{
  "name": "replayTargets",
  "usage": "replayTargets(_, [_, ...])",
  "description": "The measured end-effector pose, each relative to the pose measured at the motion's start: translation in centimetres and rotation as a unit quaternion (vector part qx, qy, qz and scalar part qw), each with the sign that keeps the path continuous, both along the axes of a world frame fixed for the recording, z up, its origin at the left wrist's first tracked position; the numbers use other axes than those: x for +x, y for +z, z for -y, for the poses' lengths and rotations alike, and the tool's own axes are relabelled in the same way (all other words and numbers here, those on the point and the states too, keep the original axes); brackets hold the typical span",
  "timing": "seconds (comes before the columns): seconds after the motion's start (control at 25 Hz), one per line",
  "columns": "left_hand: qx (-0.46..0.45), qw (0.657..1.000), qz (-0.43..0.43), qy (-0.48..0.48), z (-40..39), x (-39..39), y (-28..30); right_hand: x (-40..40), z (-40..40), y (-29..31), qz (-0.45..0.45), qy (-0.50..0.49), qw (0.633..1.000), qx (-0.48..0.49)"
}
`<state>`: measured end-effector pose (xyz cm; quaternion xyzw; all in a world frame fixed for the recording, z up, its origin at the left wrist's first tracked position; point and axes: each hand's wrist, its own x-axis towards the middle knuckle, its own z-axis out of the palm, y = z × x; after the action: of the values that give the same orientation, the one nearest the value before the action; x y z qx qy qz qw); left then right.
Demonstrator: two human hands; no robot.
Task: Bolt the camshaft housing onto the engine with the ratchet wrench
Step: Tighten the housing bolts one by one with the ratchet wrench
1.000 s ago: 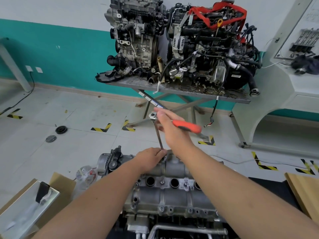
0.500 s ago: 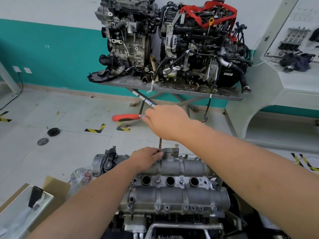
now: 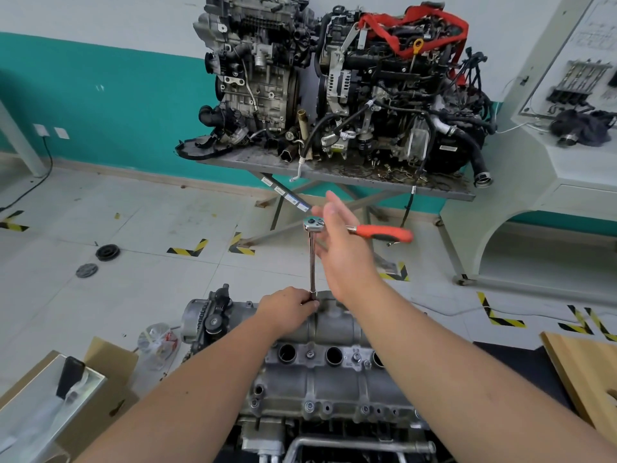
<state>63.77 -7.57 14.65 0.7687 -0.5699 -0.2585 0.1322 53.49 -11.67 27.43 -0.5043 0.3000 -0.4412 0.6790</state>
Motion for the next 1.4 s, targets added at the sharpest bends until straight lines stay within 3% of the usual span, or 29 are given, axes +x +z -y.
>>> replayTargets(0.08, [0.013,1.0,0.007,0.0,0.1,-0.1,0.0,-0.7,0.0,-1.3,-0.11,-0.022,0.961,-0.253])
replayTargets(0.12, [0.017,1.0,0.011,-0.002,0.1,-0.1,0.1,-0.9,0.4,-1.8,-0.152,-0.038,0.911,-0.381])
replayTargets(0.2, [0.017,1.0,0.001,0.001,0.1,-0.2,0.1,-0.8,1.1,-1.6,-0.265,-0.07,0.757,-0.593])
replayTargets(0.24, [0.015,1.0,-0.002,0.003,0.1,-0.2,0.1,-0.7,1.2,-1.1,-0.314,-0.071,0.688,-0.651])
replayTargets(0.36, [0.01,0.999,0.039,-0.013,-0.1,-0.3,0.2,-0.7,0.7,0.8,-0.444,-0.035,0.544,-0.712])
replayTargets(0.44, [0.005,0.999,0.046,-0.017,-0.2,-0.2,0.1,-0.4,0.2,2.2,-0.537,0.007,0.485,-0.69])
replayTargets(0.48, [0.005,0.999,0.045,-0.016,-0.2,-0.1,0.1,0.0,0.1,2.8,-0.565,0.022,0.475,-0.675])
replayTargets(0.52, [0.003,0.999,0.046,-0.015,-0.3,-0.1,0.0,0.5,0.2,3.5,-0.585,0.035,0.482,-0.652])
replayTargets(0.56, [0.0,0.999,0.047,-0.017,-0.4,-0.1,-0.1,1.1,0.5,4.1,-0.602,0.052,0.515,-0.608])
replayTargets(0.6, [-0.002,0.999,0.049,-0.019,-0.4,-0.1,-0.1,1.6,0.6,4.8,-0.627,0.076,0.558,-0.538])
replayTargets(0.64, [-0.006,0.999,0.049,-0.022,-0.5,-0.2,-0.1,1.8,0.9,5.3,-0.627,0.101,0.633,-0.442])
replayTargets(0.72, [-0.016,0.998,0.054,-0.029,-0.8,-0.1,-0.1,1.5,1.3,5.5,-0.49,0.135,0.847,-0.155])
replayTargets(0.76, [-0.022,0.998,0.055,-0.033,-0.9,0.0,-0.2,1.1,1.0,5.3,-0.379,0.142,0.914,-0.005])
replayTargets(0.84, [-0.029,0.997,0.059,-0.039,-1.1,0.1,-0.4,0.3,0.7,4.3,-0.151,0.116,0.967,0.171])
replayTargets(0.92, [-0.028,0.997,0.066,-0.038,-1.0,0.1,-0.3,0.1,0.4,2.7,0.006,0.06,0.971,0.232])
replayTargets(1.0, [-0.018,0.997,0.07,-0.038,-1.0,-0.1,-0.2,0.2,-0.2,1.7,0.074,0.022,0.975,0.21])
replayTargets(1.12, [-0.004,0.996,0.081,-0.025,-0.5,-0.1,-0.3,0.0,-1.4,0.1,-0.034,0.012,0.999,0.008])
replayTargets(1.2, [0.005,0.995,0.097,-0.035,-0.4,-0.3,-0.2,-0.2,-2.2,-1.1,-0.126,0.018,0.973,-0.192])
replayTargets(1.28, [-0.01,0.999,0.036,-0.037,-0.3,-0.4,-0.4,-0.3,-2.2,-2.3,-0.199,-0.023,0.896,-0.396])
replayTargets(1.36, [-0.043,0.999,-0.026,-0.009,-0.5,-0.5,-0.3,-0.1,-1.4,-2.2,-0.293,-0.087,0.755,-0.58])
replayTargets(1.4, [-0.049,0.999,0.009,-0.011,-0.5,-0.5,-0.3,-0.1,-0.9,-1.7,-0.336,-0.097,0.691,-0.632])
